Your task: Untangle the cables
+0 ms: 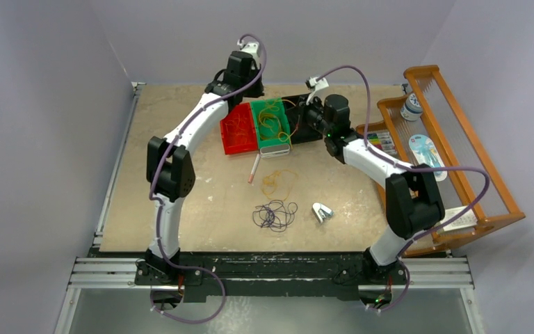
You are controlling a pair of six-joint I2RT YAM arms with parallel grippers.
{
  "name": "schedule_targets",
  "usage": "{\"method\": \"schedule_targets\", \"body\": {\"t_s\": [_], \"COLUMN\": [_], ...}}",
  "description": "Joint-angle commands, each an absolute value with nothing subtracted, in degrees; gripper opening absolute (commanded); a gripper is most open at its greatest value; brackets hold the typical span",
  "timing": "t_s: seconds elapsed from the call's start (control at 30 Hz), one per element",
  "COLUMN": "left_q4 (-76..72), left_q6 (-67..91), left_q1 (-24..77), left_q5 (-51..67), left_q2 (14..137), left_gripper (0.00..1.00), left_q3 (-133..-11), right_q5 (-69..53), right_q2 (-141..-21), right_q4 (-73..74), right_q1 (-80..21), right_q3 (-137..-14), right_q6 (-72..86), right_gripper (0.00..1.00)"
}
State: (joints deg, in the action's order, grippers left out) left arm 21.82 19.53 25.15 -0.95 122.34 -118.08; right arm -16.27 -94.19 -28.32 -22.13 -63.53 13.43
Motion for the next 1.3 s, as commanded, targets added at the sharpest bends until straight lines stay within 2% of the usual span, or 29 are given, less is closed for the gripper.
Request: {"method": "schedule_targets", "body": {"t_s": [0.0,0.27,0.53,0.73,0.93,1.27], "left_q4": [20.81,19.64,18.17,18.37,16.09,16.71], "left_q6": [19.68,20.93,21.87,22.38,23.13,20.25], "left_q1": [24.63,24.61,24.62,24.63,24.61,24.61], "left_q5": [-2.2,-1.8,-0.43,-0.36,-3.75,-11.03], "left_q2": [125.58,125.89,124.94,123.65,113.64,92.57], "left_gripper": [0.0,0.0,0.21,0.29,0.32,0.31], "left_q3": [-122.12,-116.71,-114.27,-112.94,-105.43,-87.31], "right_q5": [-17.23,-16.5,-17.89,-19.51,-20.59,-14.71], "right_q2": [-96.41,-98.72,-103.03,-106.78,-110.03,-118.82], "right_q4": [-28.0,-27.03,-25.94,-24.73,-23.87,-22.0], "right_q1": [-21.49,-21.0,-20.92,-20.92,-20.92,-20.91], "right_q3": [-69.05,-69.86,-73.18,-77.22,-81.27,-90.71], "right_q6": [12.12,11.84,11.61,11.61,11.94,8.59], "right_gripper": [0.0,0.0,0.0,0.0,0.0,0.0]}}
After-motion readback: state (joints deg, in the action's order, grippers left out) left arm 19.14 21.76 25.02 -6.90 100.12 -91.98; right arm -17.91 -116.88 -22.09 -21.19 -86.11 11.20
